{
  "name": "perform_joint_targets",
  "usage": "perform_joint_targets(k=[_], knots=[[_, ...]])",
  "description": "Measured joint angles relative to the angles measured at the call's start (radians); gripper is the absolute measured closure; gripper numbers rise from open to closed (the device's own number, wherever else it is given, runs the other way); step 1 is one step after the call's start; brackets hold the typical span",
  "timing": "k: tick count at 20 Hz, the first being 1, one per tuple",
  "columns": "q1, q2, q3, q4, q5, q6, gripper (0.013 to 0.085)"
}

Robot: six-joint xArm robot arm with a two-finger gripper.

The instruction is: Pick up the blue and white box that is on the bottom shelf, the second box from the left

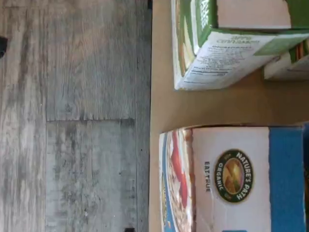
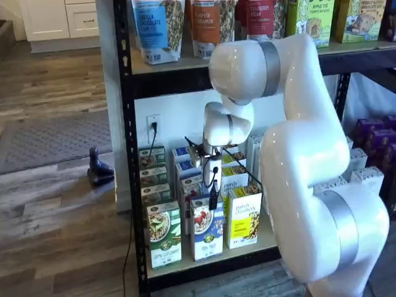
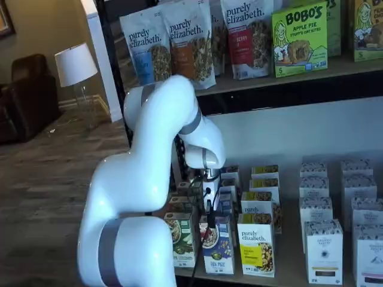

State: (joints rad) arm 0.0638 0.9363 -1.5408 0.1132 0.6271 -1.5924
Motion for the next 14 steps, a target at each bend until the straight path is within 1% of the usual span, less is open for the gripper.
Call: perform_joint_targets(k=[10, 12, 14], knots=[[0.013, 0.074, -0.065, -0.045, -0.003, 0.050, 0.0130], [0.016, 0.081, -0.071, -0.031, -0.004, 0.041, 0.0130], [0.016, 0.083, -0.072, 0.003, -0.012, 0.013, 0.0130]])
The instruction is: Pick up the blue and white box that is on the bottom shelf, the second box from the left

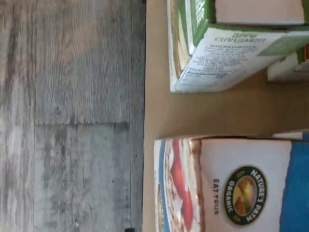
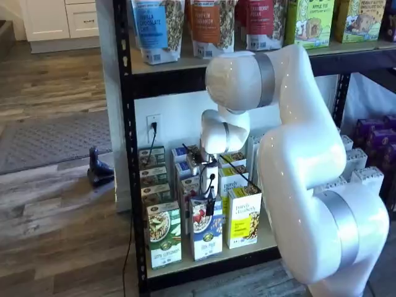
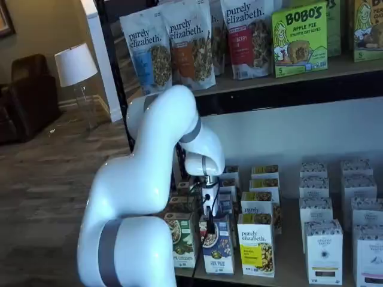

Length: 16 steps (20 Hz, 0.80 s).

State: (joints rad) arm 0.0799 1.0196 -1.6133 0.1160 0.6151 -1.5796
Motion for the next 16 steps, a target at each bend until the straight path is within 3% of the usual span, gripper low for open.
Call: perform_joint_targets(k=[3, 7, 10, 16], knots=[[-0.006, -0.005, -0.003, 0.049, -0.006, -0.045, 0.0130], [-0.014, -0.012, -0.009, 0.067, 0.001, -0.066, 0.0130], [-0.016, -0.010, -0.019, 0.060, 0.014, -0.062, 0.0130], [-0.008, 0.028, -0.062, -0.007, 0.032, 0.000, 0.0130]])
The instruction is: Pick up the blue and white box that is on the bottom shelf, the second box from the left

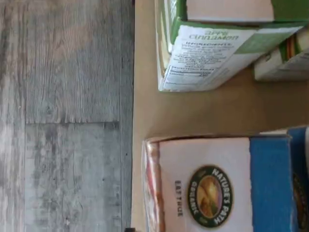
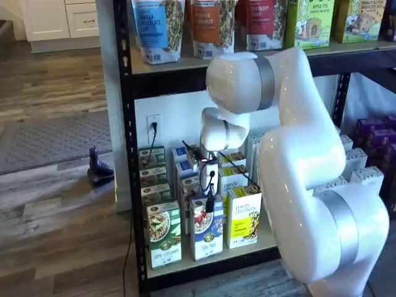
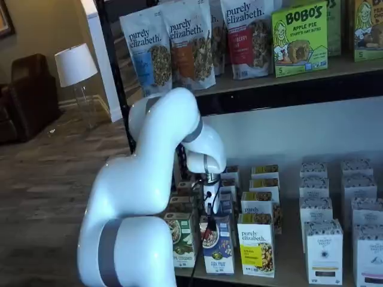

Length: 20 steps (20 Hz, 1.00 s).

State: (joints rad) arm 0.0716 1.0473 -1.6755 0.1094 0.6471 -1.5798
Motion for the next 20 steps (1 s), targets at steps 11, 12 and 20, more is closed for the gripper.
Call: perform_joint_targets(k=[11, 12, 20], knots=[[0.010, 0.023, -0.013, -0.086, 0.010, 0.080, 0.0130], [0.011, 0.023, -0.011, -0.092, 0.009, 0.086, 0.0130], [0.016, 0.023, 0.026, -0.135, -0.014, 0.126, 0.0130]])
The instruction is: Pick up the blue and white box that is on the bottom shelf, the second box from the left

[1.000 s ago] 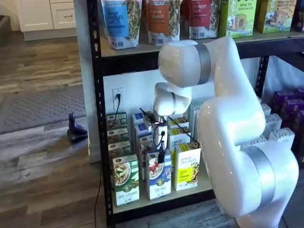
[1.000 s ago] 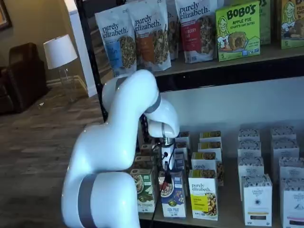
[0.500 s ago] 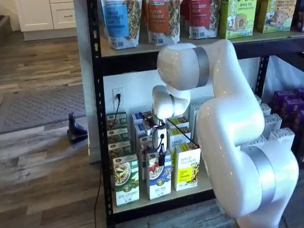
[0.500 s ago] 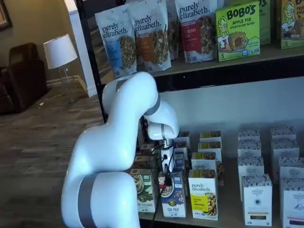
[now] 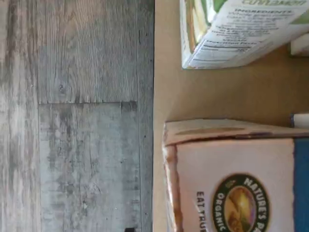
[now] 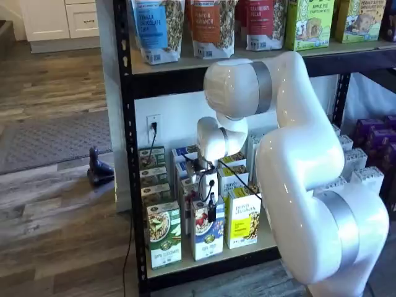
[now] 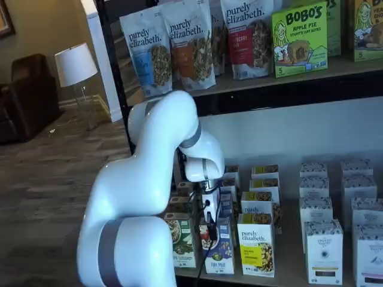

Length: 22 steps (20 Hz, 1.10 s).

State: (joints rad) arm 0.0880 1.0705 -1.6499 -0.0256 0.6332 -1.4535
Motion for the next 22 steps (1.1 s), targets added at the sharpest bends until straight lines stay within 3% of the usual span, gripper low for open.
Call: perform_joint_targets(k=[6, 10, 12, 20, 22], knots=[[-0.001, 0.000, 0.015, -0.008, -0.019, 0.006, 0.0130], [-0.002, -0.001, 0.023, 0.008, -0.030, -0.008, 0.0290], [-0.002, -0.002, 0.024, 0.010, -0.031, -0.011, 0.0330], [-0.005, -0.003, 0.032, 0.006, -0.040, -0.010, 0.0330], [-0.007, -0.006, 0.035, 0.012, -0.039, -0.018, 0.0410]])
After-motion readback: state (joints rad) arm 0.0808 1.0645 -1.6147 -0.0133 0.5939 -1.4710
